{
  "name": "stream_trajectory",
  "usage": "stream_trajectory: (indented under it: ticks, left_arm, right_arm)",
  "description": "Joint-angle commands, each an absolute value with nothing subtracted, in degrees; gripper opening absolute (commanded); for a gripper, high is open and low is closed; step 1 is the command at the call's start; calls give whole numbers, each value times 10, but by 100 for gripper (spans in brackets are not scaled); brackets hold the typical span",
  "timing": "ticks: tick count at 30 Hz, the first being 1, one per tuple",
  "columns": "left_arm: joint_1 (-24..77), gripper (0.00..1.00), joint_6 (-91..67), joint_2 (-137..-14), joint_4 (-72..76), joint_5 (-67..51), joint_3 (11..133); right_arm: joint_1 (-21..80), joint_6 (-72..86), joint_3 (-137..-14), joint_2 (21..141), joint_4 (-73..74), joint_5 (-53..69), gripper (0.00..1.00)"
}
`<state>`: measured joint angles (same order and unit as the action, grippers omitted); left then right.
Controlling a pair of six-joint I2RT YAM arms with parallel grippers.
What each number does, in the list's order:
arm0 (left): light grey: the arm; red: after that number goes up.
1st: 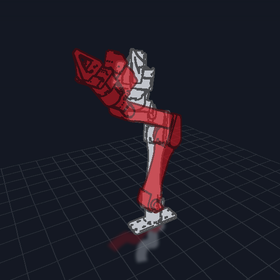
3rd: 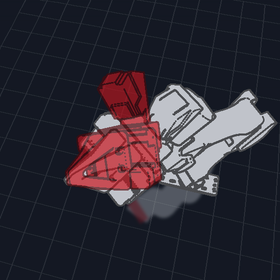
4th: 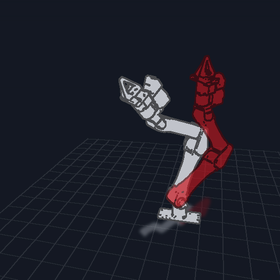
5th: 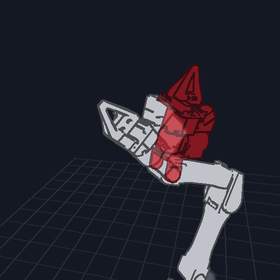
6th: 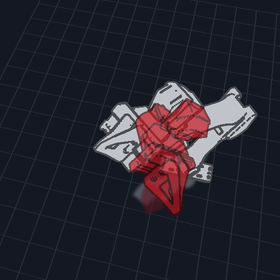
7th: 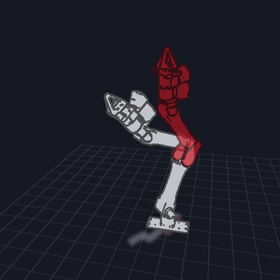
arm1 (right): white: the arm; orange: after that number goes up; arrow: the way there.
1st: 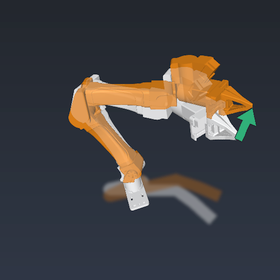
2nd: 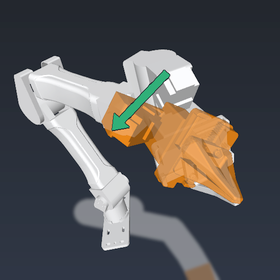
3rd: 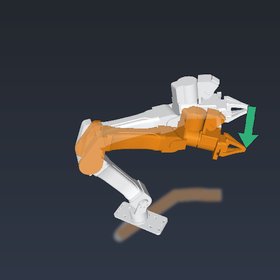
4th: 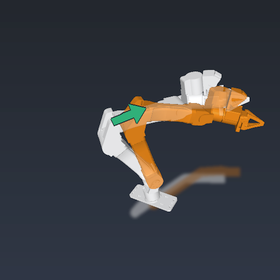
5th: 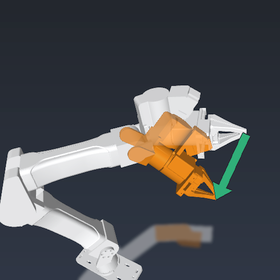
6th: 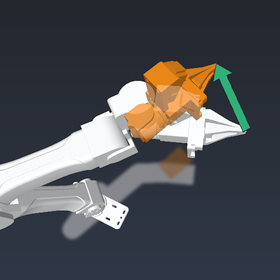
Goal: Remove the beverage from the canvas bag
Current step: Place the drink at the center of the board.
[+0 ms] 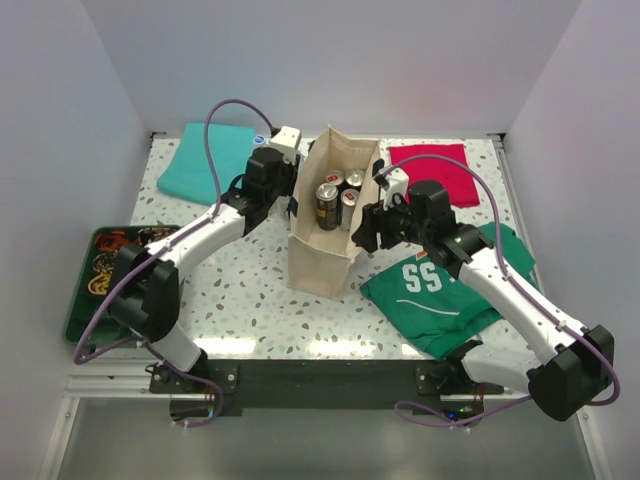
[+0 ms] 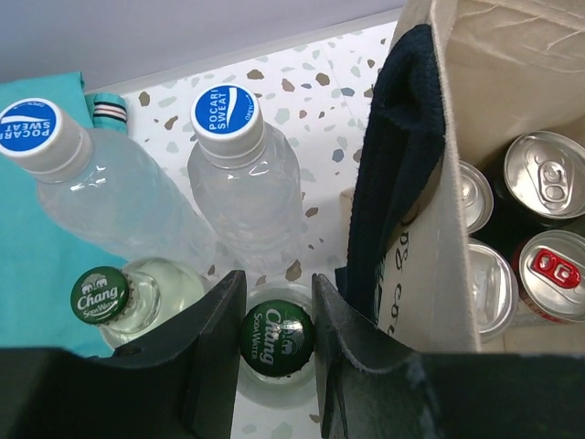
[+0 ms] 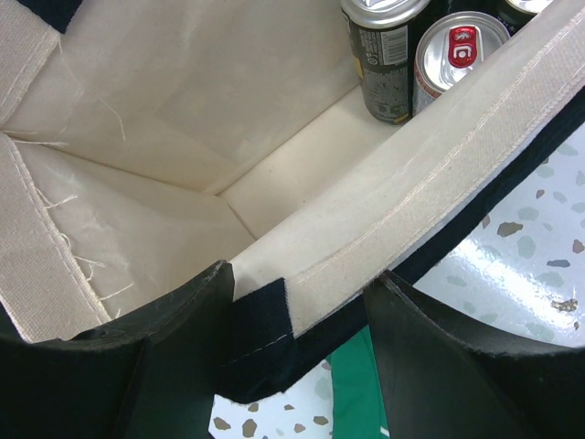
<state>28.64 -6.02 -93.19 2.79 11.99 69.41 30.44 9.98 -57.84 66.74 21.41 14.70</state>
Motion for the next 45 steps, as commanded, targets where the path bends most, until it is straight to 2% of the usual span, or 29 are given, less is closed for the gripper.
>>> stream_trajectory:
  ticks: [1, 21, 24, 27, 29, 30, 32, 33, 38, 41, 45]
  left_arm:
    - [280, 0, -68, -934, 173, 133, 708]
    - [274, 0, -69, -1004, 201, 160, 703]
    - [274, 14, -73, -993, 199, 159, 693]
    - [274, 14, -71, -985, 181, 165, 693]
    - [273, 20, -66, -985, 160, 166, 702]
    - [273, 29, -67, -985, 154, 170, 706]
    - [275, 37, -66, -986, 143, 178, 710]
    - [274, 44, -66, -985, 141, 181, 710]
    - [273, 52, -73, -984, 114, 196, 724]
    - [273, 64, -73, -980, 109, 203, 723]
    - [274, 69, -76, -966, 92, 210, 732]
  right_arm:
    - [306, 93, -590, 667, 213, 149, 62]
    - [307, 94, -583, 667, 214, 140, 62]
    - [306, 94, -584, 668, 211, 139, 62]
    - [306, 93, -589, 673, 213, 141, 62]
    - [307, 92, -591, 677, 214, 142, 62]
    - [306, 93, -592, 677, 214, 143, 62]
    - [306, 92, -595, 679, 214, 144, 62]
    - [307, 90, -598, 679, 217, 144, 62]
    - [307, 88, -600, 681, 218, 147, 62]
    - [306, 88, -603, 684, 221, 152, 62]
    - [307, 90, -603, 680, 220, 149, 62]
